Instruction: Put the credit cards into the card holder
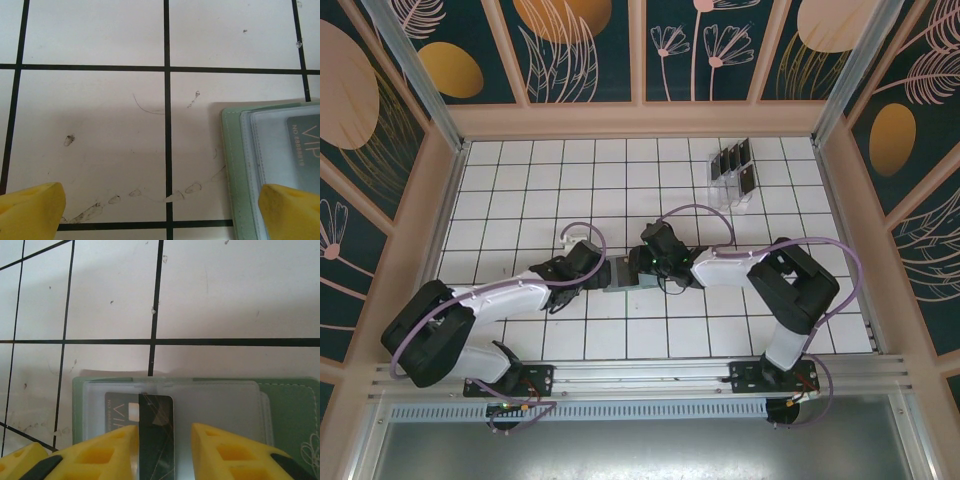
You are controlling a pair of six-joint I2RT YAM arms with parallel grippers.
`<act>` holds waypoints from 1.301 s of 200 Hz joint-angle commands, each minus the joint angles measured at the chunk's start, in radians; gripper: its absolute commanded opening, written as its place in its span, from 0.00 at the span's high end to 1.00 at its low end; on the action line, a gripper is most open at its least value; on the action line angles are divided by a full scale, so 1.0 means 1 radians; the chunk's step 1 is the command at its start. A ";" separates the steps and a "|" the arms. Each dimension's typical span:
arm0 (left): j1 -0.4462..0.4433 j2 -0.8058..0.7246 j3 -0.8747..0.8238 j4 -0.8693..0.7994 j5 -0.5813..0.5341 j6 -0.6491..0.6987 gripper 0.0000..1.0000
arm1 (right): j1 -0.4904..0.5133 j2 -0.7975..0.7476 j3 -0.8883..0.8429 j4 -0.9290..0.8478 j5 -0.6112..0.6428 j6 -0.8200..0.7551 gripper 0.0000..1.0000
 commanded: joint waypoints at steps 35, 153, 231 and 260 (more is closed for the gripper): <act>0.006 0.046 -0.018 0.004 -0.020 0.001 0.01 | 0.012 0.035 0.016 0.021 0.013 0.000 0.73; 0.007 0.094 -0.048 0.058 0.007 -0.002 0.01 | 0.047 0.088 0.058 0.046 -0.042 0.027 0.92; 0.006 0.032 -0.029 0.021 -0.008 -0.001 0.01 | 0.061 0.069 0.053 0.058 -0.053 0.057 0.93; 0.011 -0.026 -0.003 -0.029 -0.048 0.007 0.01 | 0.061 0.005 0.040 0.032 -0.020 0.049 0.85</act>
